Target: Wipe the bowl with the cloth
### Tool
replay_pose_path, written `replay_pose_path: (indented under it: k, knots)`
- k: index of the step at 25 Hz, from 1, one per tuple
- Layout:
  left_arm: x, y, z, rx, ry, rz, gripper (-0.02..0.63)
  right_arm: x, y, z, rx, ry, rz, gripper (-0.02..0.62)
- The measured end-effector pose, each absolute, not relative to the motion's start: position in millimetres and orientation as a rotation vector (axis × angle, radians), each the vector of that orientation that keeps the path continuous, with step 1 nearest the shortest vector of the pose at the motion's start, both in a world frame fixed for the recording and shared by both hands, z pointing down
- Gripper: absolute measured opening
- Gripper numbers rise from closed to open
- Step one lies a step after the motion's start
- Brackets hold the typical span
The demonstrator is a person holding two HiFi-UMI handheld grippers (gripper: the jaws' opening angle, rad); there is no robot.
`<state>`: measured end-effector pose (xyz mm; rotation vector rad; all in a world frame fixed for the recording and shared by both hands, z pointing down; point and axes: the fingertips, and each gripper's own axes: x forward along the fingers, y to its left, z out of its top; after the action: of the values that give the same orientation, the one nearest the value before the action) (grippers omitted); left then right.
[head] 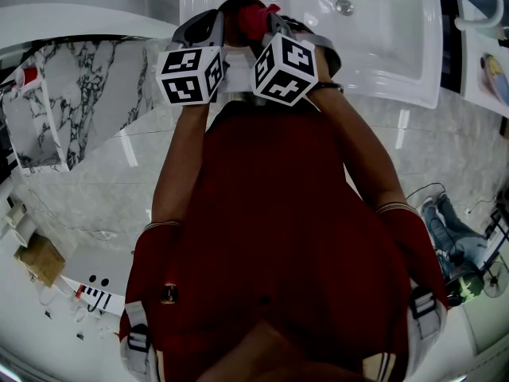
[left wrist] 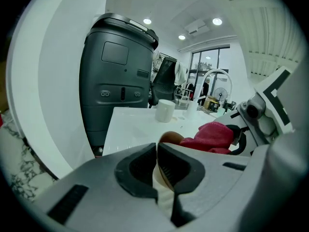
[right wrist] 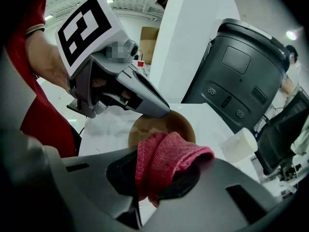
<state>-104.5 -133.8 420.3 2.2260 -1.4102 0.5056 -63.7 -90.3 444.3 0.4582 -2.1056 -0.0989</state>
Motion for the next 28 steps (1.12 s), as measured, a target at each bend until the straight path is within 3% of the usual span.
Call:
replay_pose_path:
  k: [28]
  knots:
    - [-94.6, -128.4, 406.1, 2.261, -1.371, 0.369, 0.021, -94.4, -70.8, 428.3, 0.355, -2.253, -0.056, 0.029]
